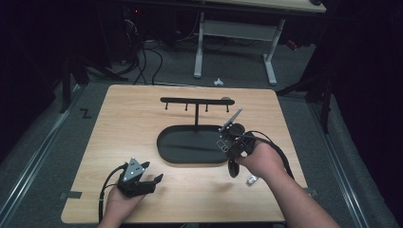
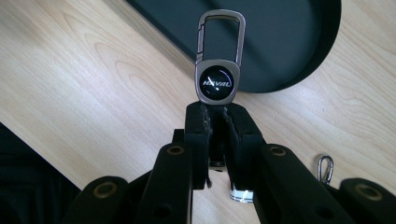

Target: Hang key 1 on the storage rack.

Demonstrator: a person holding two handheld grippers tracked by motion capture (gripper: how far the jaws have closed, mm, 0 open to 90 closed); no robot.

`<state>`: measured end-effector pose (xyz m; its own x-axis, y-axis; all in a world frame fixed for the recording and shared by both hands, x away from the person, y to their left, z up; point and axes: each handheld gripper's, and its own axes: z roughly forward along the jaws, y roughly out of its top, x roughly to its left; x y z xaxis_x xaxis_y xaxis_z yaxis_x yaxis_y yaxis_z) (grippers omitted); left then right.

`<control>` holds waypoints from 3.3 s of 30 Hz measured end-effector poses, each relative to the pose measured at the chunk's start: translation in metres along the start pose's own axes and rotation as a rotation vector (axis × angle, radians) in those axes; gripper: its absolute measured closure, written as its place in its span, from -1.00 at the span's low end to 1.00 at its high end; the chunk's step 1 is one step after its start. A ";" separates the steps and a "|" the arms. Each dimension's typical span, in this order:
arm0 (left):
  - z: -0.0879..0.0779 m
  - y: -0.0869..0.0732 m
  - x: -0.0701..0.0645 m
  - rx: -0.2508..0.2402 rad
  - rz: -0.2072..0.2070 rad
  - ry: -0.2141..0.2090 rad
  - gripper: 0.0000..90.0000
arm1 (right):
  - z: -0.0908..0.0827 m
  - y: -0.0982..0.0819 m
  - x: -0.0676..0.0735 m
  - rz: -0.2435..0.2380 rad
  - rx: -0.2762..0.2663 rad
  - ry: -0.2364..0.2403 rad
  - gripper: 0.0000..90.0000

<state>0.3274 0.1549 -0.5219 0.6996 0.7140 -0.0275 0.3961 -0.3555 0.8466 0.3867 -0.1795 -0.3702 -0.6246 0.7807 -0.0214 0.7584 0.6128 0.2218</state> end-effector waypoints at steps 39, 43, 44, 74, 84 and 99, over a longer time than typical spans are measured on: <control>-0.004 -0.003 0.004 -0.004 -0.019 -0.014 -0.34 | -0.036 0.076 -0.018 0.029 -0.076 -0.040 0.79; -0.005 -0.003 0.004 -0.001 -0.020 -0.014 -0.34 | -0.037 0.083 -0.017 0.016 -0.080 -0.045 0.79; -0.006 -0.003 0.004 -0.003 -0.019 -0.012 -0.34 | -0.036 0.084 -0.016 0.017 -0.083 -0.043 0.79; -0.005 -0.004 0.005 0.002 -0.019 -0.015 -0.34 | -0.009 0.099 -0.025 0.064 -0.090 -0.048 0.79; -0.006 -0.005 0.005 0.005 -0.020 -0.016 -0.34 | 0.002 0.106 -0.030 0.089 -0.108 -0.054 0.78; -0.003 -0.005 0.004 0.010 -0.015 -0.019 -0.34 | 0.010 0.103 -0.030 0.105 -0.122 -0.034 0.74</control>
<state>0.3267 0.1614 -0.5244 0.7044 0.7080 -0.0507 0.4131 -0.3508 0.8404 0.4851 -0.1385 -0.3567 -0.5350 0.8445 -0.0246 0.7894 0.5101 0.3416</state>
